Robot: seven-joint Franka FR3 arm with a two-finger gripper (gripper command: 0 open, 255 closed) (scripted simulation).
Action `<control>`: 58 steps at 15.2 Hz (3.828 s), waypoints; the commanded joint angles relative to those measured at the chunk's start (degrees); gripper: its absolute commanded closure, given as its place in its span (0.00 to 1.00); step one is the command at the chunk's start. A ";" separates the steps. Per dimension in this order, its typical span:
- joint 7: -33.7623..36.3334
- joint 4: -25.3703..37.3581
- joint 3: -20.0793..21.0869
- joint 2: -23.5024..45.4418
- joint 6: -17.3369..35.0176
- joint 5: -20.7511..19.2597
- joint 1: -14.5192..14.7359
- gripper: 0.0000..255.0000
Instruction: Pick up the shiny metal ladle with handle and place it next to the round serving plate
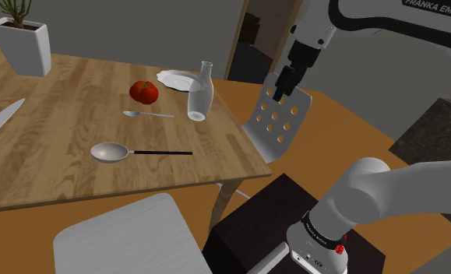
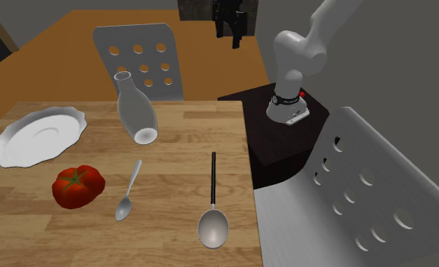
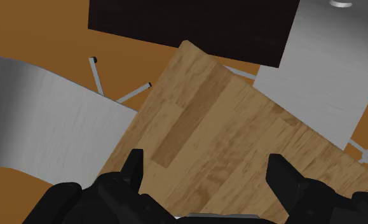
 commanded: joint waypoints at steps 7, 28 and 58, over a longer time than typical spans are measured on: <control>-3.77 2.62 3.01 10.75 7.54 -0.12 3.59 0.00; -11.69 21.97 15.08 48.49 22.48 -9.73 13.86 0.00; -12.65 29.03 17.31 64.64 28.73 -18.42 19.40 1.00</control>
